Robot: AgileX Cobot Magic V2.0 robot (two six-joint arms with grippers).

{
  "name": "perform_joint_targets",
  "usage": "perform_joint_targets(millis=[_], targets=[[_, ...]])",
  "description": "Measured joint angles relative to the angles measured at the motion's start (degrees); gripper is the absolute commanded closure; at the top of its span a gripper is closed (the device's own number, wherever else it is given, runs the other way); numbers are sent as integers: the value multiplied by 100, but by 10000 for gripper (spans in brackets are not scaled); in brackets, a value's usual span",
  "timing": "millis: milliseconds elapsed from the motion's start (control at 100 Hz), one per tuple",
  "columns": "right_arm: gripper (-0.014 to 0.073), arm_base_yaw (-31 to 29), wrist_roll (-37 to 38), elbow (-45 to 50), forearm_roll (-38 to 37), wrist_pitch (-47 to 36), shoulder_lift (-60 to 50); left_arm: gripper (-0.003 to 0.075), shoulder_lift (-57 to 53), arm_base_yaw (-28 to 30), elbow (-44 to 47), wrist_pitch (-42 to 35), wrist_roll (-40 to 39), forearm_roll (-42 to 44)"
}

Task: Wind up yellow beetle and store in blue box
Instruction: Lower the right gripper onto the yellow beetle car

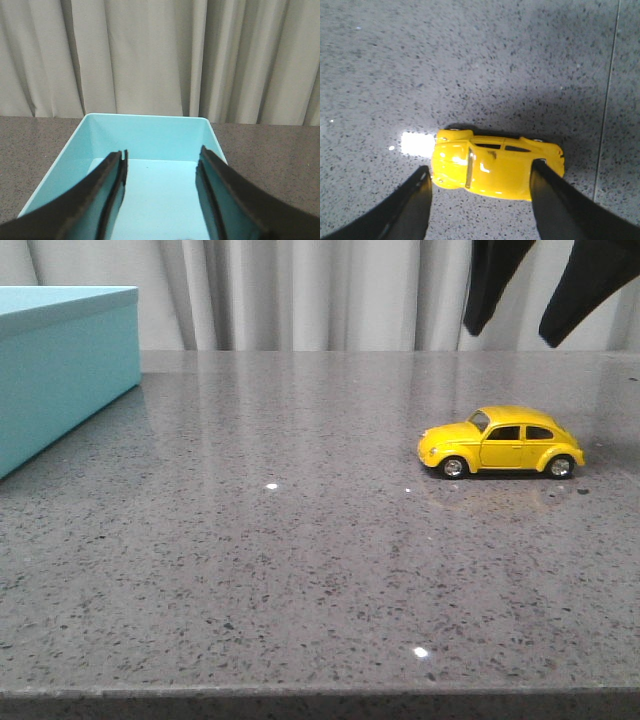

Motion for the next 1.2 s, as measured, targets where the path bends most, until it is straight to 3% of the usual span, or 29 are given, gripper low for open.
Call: perform_joint_targets(millis=[330, 1200], targets=[[147, 0, 499, -141, -188, 294, 427, 407, 0, 0, 0, 0, 0, 0], [148, 116, 603, -165, -243, 620, 849, 407, 0, 0, -4, 0, 0, 0]])
